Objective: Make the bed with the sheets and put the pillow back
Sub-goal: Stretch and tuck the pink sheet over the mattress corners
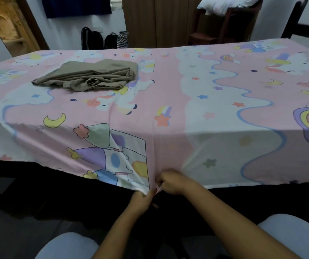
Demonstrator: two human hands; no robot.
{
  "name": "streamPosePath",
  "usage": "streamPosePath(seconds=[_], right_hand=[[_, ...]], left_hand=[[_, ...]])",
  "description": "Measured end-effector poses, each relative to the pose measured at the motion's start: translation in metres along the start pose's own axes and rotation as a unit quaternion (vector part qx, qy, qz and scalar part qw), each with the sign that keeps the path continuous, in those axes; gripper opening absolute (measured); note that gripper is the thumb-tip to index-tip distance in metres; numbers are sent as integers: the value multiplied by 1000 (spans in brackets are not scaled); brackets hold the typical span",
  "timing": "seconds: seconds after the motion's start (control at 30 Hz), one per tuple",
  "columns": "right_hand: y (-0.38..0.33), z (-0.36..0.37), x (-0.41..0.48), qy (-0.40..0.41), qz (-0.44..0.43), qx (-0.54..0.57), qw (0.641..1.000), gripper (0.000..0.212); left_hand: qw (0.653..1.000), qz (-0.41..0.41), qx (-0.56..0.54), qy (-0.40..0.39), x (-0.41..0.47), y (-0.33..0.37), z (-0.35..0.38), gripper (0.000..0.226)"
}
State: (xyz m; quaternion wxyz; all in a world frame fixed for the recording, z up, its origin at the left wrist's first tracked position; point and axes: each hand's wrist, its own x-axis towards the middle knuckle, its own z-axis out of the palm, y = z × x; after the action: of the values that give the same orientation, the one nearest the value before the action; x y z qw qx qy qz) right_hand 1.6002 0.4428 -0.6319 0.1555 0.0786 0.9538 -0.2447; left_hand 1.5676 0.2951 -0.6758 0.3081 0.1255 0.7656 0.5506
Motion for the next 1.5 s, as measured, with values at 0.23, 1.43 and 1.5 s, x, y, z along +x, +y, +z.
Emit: streamPosePath(seconds=[0.23,1.43,1.5], right_hand=[[5,-13,18,51,-5,-62,997,6],[-135,-23,37,401,-261,-180,859,20],[-174,-29,53,397,-282,-224,844,19]], left_hand=[[978,-67,192,49,51,25,1,42],[848,-78,-445,277,35,63,-164,47],[835,-58,-461,294,44,71,-198,60]])
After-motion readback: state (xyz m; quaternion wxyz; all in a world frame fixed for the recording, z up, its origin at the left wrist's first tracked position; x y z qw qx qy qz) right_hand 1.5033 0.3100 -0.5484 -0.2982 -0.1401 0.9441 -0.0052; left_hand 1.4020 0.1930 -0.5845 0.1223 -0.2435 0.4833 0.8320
